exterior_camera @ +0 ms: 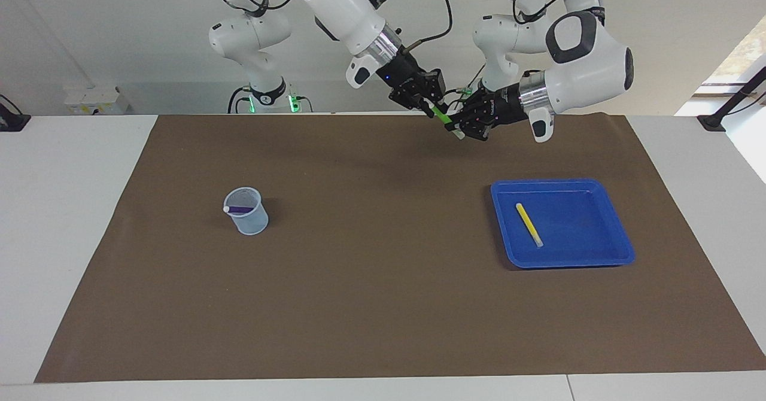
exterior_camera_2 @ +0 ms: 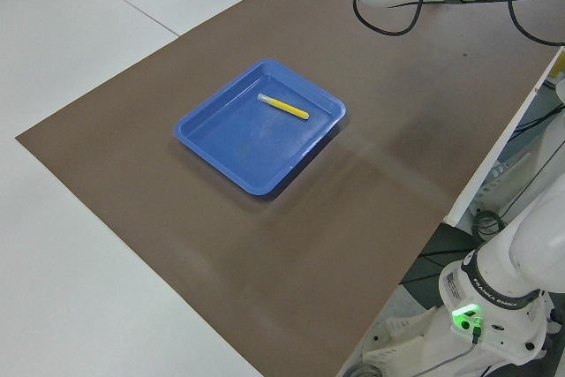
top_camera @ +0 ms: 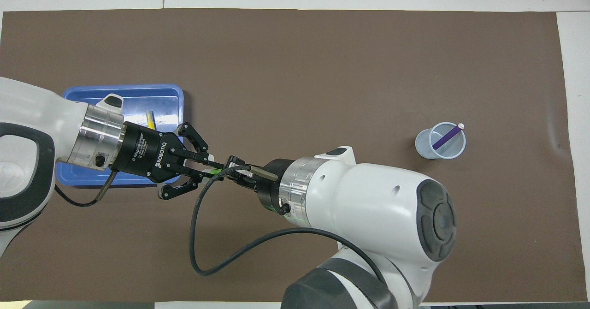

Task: Transfer and insert pens with both arms
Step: 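Pass the green pen from the left gripper to the right gripper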

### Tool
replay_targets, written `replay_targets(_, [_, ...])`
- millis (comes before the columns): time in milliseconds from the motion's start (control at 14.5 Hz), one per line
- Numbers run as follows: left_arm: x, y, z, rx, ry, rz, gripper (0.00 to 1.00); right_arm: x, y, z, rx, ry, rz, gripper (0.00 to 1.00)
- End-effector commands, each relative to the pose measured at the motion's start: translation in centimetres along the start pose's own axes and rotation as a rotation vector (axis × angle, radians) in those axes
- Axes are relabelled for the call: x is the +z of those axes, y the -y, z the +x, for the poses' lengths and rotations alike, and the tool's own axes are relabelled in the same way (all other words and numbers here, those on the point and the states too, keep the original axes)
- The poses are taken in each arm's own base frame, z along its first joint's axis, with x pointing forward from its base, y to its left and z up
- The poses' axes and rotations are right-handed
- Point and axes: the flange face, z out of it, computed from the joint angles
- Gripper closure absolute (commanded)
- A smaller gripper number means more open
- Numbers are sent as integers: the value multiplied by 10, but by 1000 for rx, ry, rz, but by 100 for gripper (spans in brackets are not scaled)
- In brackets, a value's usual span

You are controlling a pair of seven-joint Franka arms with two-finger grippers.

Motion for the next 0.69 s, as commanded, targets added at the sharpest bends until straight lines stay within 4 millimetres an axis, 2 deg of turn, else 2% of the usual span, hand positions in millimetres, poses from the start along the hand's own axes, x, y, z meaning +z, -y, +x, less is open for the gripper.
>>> replay_targets(0, [0,9,-2,-17,16,-25,100,-4,-3,0,-27,3,-9,97])
replay_targets(69, [0,9,-2,-17,16,-25,100,-4,-3,1,-26,2,-9,100])
replay_targets(275, [-2,9,-4,-13,20,-30,100,-5,-6,4,-21,14,-23,100])
replay_targets(344, [-4,9,-5,-11,19,-41,44,-9,-9,14,-13,24,-37,100])
replay_targets(413, [-3,9,-5,-12,17,-42,0,-17,-11,26,-36,31,-60,100])
replay_targets(619, [-6,8,-3,-6,13,-48,0,-46,-15,51,-151,58,-168,100])
